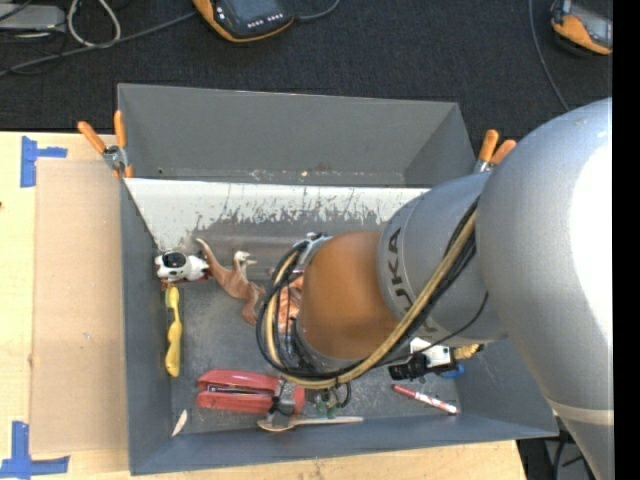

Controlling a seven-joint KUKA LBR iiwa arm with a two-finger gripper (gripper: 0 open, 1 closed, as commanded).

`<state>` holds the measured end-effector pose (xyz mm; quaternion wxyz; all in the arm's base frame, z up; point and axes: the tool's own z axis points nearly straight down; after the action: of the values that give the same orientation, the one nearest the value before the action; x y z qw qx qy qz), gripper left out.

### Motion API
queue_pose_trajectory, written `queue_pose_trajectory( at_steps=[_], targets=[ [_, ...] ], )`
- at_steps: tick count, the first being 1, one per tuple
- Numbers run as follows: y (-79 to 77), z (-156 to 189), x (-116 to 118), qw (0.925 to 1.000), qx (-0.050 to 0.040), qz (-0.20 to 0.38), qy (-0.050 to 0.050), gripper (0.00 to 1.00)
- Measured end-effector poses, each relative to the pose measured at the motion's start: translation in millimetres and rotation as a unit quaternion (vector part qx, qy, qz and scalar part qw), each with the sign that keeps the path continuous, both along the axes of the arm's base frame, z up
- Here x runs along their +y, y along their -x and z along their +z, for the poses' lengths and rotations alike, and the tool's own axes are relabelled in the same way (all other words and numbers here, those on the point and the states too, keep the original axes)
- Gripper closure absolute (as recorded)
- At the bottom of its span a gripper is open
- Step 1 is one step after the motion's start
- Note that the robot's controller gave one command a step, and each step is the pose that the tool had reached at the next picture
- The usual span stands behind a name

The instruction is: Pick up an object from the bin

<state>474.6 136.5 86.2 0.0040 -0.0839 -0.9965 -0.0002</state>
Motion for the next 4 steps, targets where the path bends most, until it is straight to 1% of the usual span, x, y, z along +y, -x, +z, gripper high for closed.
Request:
queue_pose_trajectory(
  at_steps=[1, 2, 3, 4],
  targets=[
    [-4.3, 16, -6, 0.9999, 0.0016, 0.010, 0.000, 1.00],
    [-6.0, 88, -4, 1.0000, 0.0046, -0.004, 0.001, 1.00],
    [-6.0, 85, -4, 0.9999, 0.0038, 0.012, 0.001, 1.00],
    [-1.0, 104, -2, 0.9999, 0.0059, -0.010, 0.002, 1.00]
  ],
)
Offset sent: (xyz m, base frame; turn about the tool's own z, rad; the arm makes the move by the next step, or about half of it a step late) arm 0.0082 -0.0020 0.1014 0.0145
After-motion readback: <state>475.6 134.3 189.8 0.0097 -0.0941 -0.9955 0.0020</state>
